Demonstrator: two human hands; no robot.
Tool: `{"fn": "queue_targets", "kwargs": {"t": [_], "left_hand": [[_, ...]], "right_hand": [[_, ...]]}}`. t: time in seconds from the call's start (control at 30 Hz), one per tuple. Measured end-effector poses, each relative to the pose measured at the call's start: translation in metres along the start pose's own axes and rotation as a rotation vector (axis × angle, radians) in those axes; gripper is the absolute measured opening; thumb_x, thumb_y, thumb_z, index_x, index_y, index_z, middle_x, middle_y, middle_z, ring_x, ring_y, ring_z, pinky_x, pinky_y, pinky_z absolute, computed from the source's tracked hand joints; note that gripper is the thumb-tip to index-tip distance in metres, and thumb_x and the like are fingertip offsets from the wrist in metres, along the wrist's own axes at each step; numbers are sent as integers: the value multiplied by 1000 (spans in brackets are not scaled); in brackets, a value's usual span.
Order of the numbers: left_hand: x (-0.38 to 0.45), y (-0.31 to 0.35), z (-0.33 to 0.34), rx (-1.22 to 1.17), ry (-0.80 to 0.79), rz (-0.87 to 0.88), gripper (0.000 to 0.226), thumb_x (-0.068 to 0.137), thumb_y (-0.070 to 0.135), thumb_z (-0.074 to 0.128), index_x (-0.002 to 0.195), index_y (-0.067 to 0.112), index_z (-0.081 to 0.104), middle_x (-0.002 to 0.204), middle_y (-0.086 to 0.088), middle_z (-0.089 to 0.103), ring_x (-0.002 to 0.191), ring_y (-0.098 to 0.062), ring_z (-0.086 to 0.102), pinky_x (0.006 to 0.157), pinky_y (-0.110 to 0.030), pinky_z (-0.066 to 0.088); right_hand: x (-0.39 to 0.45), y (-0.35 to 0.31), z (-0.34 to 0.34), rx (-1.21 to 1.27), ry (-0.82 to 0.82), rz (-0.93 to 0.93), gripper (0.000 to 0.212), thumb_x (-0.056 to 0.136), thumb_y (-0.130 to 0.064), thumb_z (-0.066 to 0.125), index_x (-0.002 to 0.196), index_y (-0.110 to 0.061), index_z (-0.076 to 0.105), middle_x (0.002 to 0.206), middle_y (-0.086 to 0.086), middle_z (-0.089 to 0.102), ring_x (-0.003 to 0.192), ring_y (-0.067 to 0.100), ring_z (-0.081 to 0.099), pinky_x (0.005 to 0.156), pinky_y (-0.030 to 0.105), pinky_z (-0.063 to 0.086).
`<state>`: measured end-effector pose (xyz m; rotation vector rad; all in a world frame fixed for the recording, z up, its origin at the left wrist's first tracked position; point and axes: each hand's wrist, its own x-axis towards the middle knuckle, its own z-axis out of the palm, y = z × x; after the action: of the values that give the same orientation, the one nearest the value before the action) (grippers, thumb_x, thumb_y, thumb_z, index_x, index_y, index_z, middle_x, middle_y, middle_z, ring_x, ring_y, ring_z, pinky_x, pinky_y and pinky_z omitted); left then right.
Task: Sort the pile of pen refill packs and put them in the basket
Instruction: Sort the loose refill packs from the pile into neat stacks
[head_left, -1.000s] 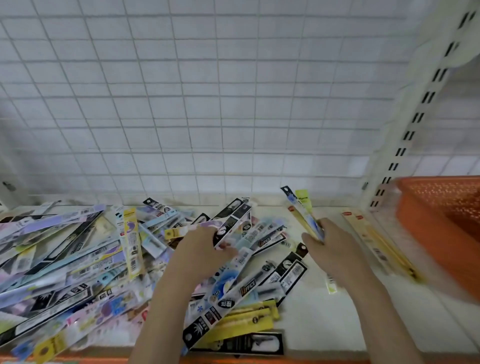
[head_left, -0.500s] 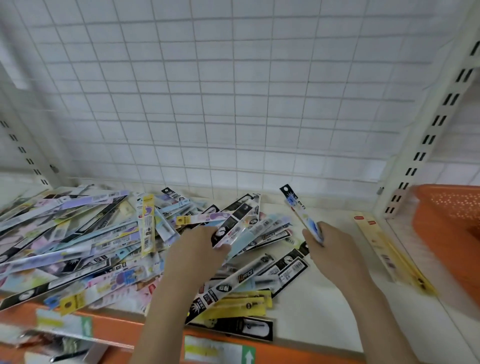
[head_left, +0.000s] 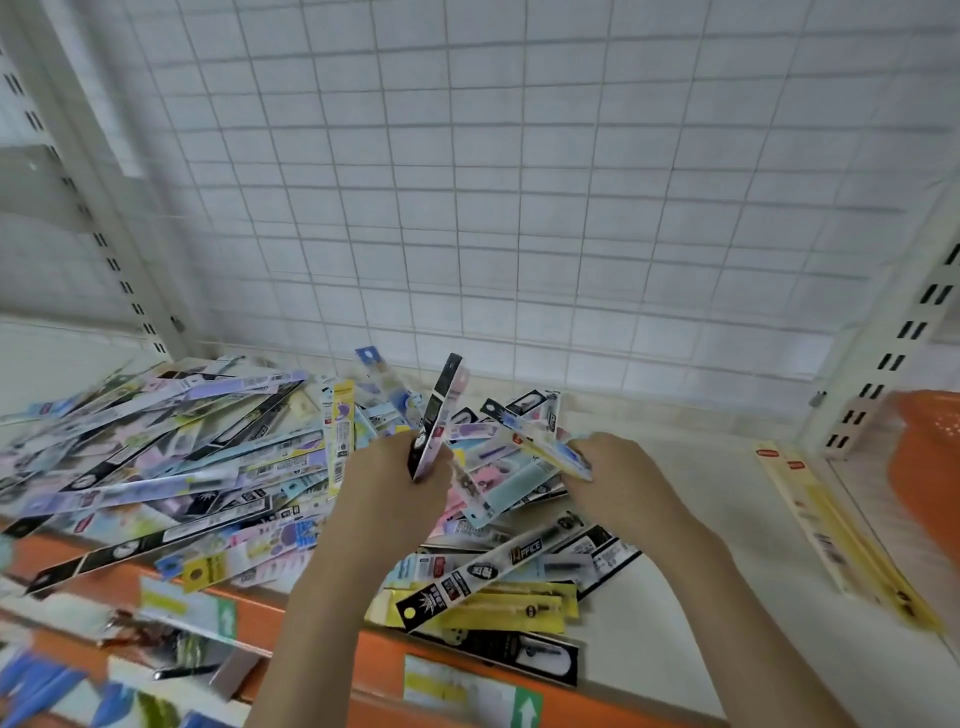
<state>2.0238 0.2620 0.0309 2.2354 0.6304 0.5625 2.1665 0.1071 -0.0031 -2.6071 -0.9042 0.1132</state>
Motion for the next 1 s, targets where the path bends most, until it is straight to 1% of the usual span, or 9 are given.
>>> {"fn": "queue_targets", "kwargs": {"t": [0.17, 0.4, 0.5, 0.6, 0.67, 0.7, 0.77, 0.87, 1.0], "left_hand": [[-3, -3, -3, -17, 55, -6, 33, 86, 26, 63, 76, -6, 62, 69, -27, 63, 55, -32, 50, 54, -28, 36], [-3, -7, -2, -94, 86, 9, 12, 86, 11, 60, 93, 14, 51, 54, 1, 47, 44, -8, 41, 43, -14, 34], [-4, -6, 1, -124, 83, 29, 46, 90, 9, 54, 131, 20, 38, 63, -7, 53, 48, -8, 45, 46, -16, 35], [-4, -5, 3, -122, 64, -12, 63, 93, 13, 50, 147, 21, 18, 68, 0, 54, 55, -15, 49, 47, -14, 34], [-5, -1, 4, -111, 44, 15, 45, 93, 12, 48, 136, 22, 37, 65, 3, 50, 53, -14, 46, 45, -13, 36], [-6, 1, 4, -101, 59, 28, 23, 93, 10, 47, 112, 23, 52, 60, 2, 46, 50, -14, 41, 43, -12, 35], [-7, 4, 5, -93, 74, 25, 28, 92, 7, 46, 69, 23, 41, 53, 1, 35, 47, -16, 30, 41, -15, 31], [-6, 6, 6, -136, 49, -40, 28, 90, 7, 44, 65, 15, 33, 54, -2, 33, 49, -18, 29, 47, -23, 27], [-4, 6, 7, -166, 66, -62, 22, 90, 9, 46, 69, 10, 38, 57, -4, 38, 53, -21, 34, 52, -29, 28]], "right_hand": [[5, -4, 11, -59, -152, -72, 44, 80, -11, 52, 121, -26, 56, 106, 5, 56, 88, 24, 56, 62, 28, 39], [-1, 1, -1, -110, -19, -71, 22, 89, -33, 54, 104, -18, 59, 78, -9, 32, 75, 20, 49, 55, 28, 36], [-4, 5, -12, -80, 32, -68, 18, 91, -38, 52, 92, -21, 58, 88, -4, 41, 78, 21, 54, 62, 32, 41], [-8, 12, -22, -92, 90, -9, 33, 92, -32, 51, 64, -28, 33, 67, -6, 42, 68, 21, 49, 55, 30, 34], [-10, 16, -26, -85, 122, 33, 36, 92, -27, 50, 65, -30, 27, 61, -6, 41, 59, 19, 44, 52, 29, 32], [-11, 17, -28, -88, 133, 43, 29, 92, -25, 49, 70, -30, 31, 61, -7, 41, 57, 16, 41, 51, 28, 31], [-14, 18, -30, -103, 151, 43, 8, 93, -25, 47, 88, -28, 41, 65, -8, 44, 56, 12, 40, 49, 25, 30], [-19, 17, -29, -84, 165, 34, 20, 95, -33, 45, 112, -21, 47, 78, -7, 52, 66, 17, 47, 53, 28, 34], [-23, 16, -24, -62, 122, 9, 14, 96, -36, 43, 98, -22, 45, 68, -9, 47, 64, 18, 49, 51, 26, 34]]}}
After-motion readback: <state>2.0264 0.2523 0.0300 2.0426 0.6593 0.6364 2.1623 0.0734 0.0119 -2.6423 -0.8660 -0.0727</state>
